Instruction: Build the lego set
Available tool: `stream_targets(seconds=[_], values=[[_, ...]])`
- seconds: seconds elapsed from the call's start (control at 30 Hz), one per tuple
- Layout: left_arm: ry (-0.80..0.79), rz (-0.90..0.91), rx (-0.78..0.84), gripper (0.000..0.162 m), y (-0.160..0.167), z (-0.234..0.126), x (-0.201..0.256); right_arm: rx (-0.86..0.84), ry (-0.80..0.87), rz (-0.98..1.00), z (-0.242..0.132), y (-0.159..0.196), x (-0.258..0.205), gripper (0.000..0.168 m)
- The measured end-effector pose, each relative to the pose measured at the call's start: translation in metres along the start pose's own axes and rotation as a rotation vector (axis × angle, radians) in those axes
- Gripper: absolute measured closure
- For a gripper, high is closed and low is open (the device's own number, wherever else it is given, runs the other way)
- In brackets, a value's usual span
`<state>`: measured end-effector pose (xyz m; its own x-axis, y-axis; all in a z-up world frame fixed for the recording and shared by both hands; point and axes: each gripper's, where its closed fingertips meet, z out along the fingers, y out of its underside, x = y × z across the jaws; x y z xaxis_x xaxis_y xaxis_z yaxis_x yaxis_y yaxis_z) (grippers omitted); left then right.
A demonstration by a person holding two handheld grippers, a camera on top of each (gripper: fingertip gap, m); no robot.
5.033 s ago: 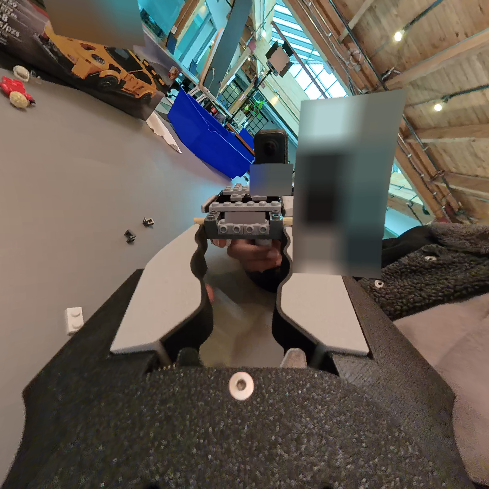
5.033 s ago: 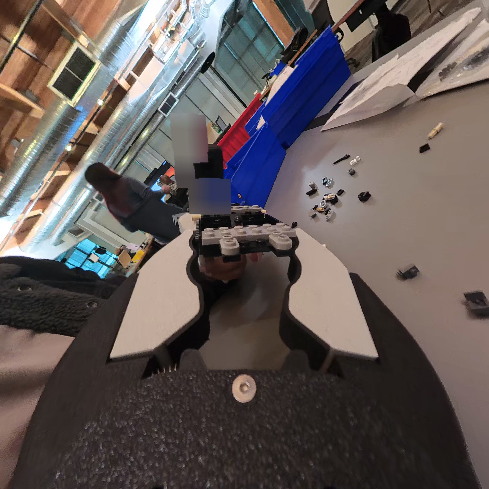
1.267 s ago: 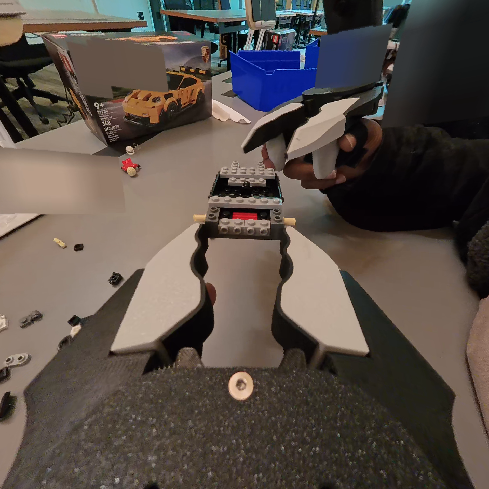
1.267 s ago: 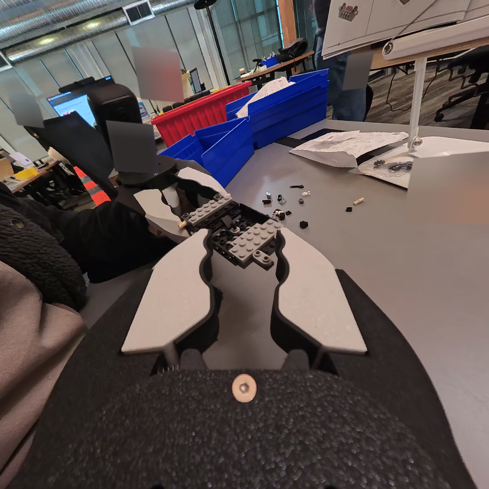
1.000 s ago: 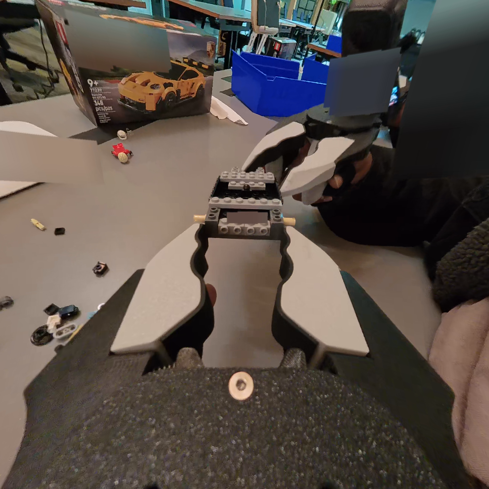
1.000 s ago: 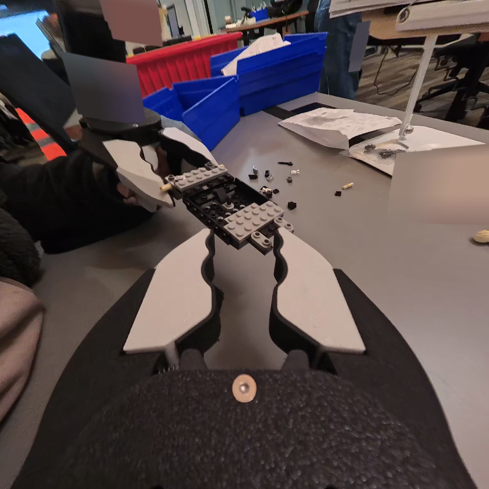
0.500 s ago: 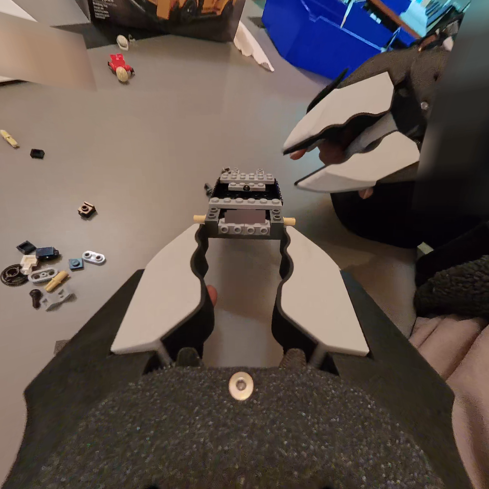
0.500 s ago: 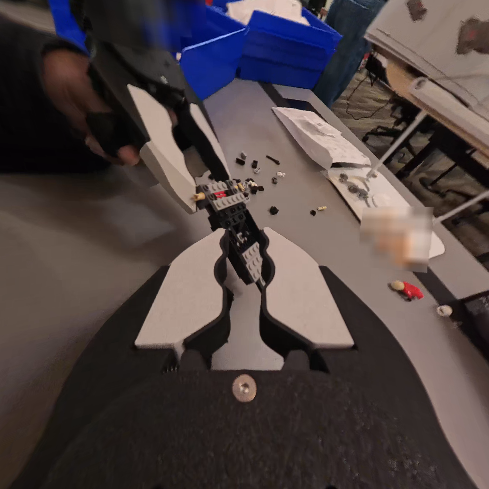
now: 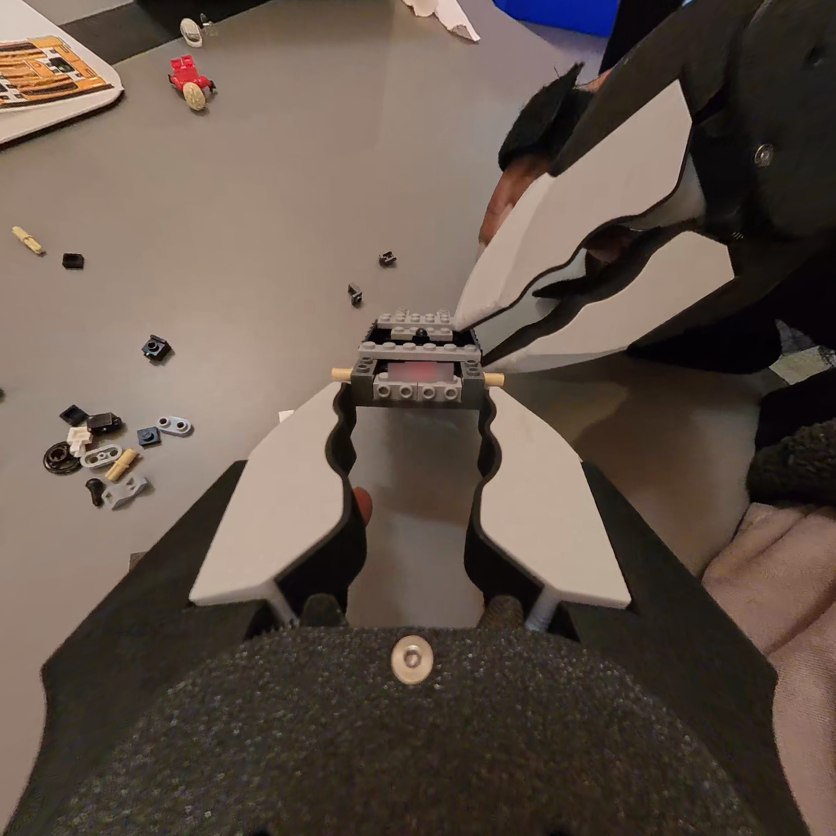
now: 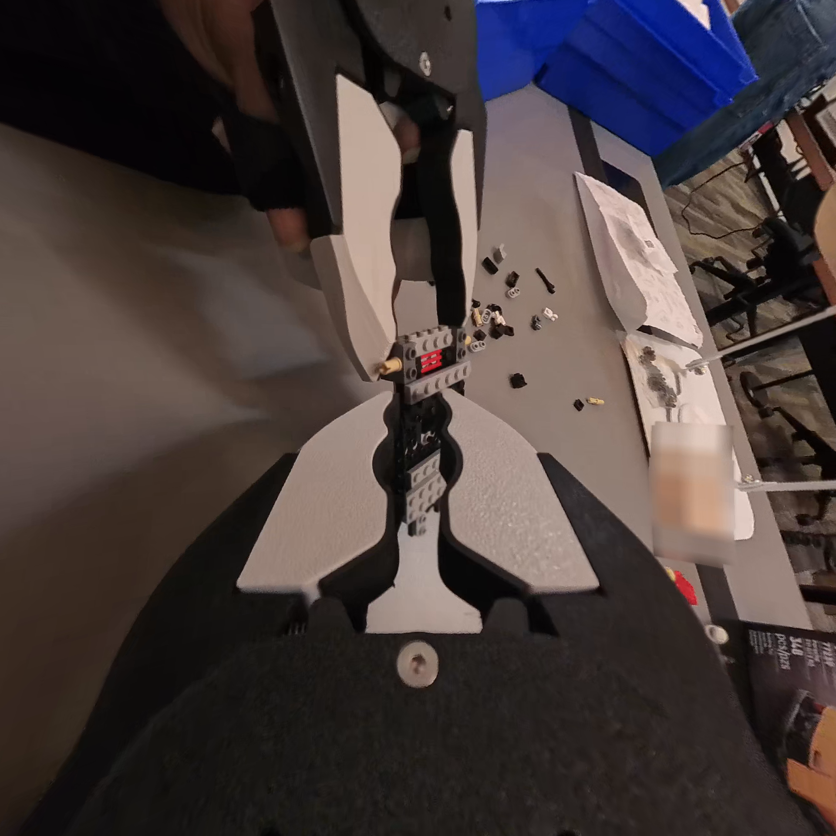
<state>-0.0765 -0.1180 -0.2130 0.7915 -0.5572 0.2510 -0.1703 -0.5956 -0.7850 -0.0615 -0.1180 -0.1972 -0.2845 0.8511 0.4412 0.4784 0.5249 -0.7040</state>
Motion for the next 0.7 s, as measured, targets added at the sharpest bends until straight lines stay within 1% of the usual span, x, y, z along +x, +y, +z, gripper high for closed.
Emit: stream_targets(seconds=[0.07,0.27,0.33,0.47,0.7], values=[[-0.01,0.016,-0.009,0.109,0.0012,0.0002,-0.0001,-0.026,-0.004,-0.032,0.0017,0.0014,-0.002,0.154],[-0.007,0.038,-0.013,0.109,0.0016,-0.0007,0.0009,-0.025,-0.026,-0.035,0.0021,0.0011,-0.0069,0.161],[-0.002,0.045,-0.018,0.109,0.0024,-0.0003,0.0019,-0.008,-0.03,-0.012,0.0009,0.0004,-0.007,0.164],[-0.008,0.063,-0.027,0.109,0.0039,0.0009,0.002,0.005,-0.027,0.018,0.0004,0.0018,-0.007,0.164],[0.002,0.057,-0.026,0.109,0.0051,0.0026,0.0011,0.071,-0.032,0.137,-0.0008,0.0018,-0.0045,0.165]])
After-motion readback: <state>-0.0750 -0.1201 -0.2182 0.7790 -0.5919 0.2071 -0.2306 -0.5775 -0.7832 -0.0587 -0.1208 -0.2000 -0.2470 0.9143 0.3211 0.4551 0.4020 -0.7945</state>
